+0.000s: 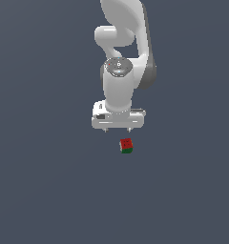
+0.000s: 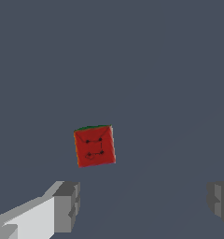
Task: Pick up the object and move it to a goal position.
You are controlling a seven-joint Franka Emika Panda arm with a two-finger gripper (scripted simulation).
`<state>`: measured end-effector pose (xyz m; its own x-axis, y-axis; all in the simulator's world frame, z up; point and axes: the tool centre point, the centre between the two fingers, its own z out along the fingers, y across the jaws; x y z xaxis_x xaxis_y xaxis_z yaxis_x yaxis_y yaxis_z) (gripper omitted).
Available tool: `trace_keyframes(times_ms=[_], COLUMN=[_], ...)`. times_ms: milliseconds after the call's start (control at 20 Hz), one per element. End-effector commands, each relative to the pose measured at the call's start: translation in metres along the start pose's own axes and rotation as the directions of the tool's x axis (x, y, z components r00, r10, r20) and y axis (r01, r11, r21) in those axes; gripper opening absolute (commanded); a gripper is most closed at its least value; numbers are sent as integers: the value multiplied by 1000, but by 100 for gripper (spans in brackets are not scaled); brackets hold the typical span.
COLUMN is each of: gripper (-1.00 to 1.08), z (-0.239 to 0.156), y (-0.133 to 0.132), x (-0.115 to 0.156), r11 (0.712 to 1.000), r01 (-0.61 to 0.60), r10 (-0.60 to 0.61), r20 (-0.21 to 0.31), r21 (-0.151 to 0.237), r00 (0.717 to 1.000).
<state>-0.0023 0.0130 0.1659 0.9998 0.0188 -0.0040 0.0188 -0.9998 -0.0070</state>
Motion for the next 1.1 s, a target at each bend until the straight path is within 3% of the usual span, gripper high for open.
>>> trace_keyframes(times_ms=[0,450,1050], gripper=[100,100,100], z=[0,5,22], y=[0,-16,-21], x=[0,-4,-1], r11=[1000,999,999], r01=[0,30,47], r10=[0,-30,-47], r20=[0,28,20], r21=[0,27,17], r00=[1000,999,999])
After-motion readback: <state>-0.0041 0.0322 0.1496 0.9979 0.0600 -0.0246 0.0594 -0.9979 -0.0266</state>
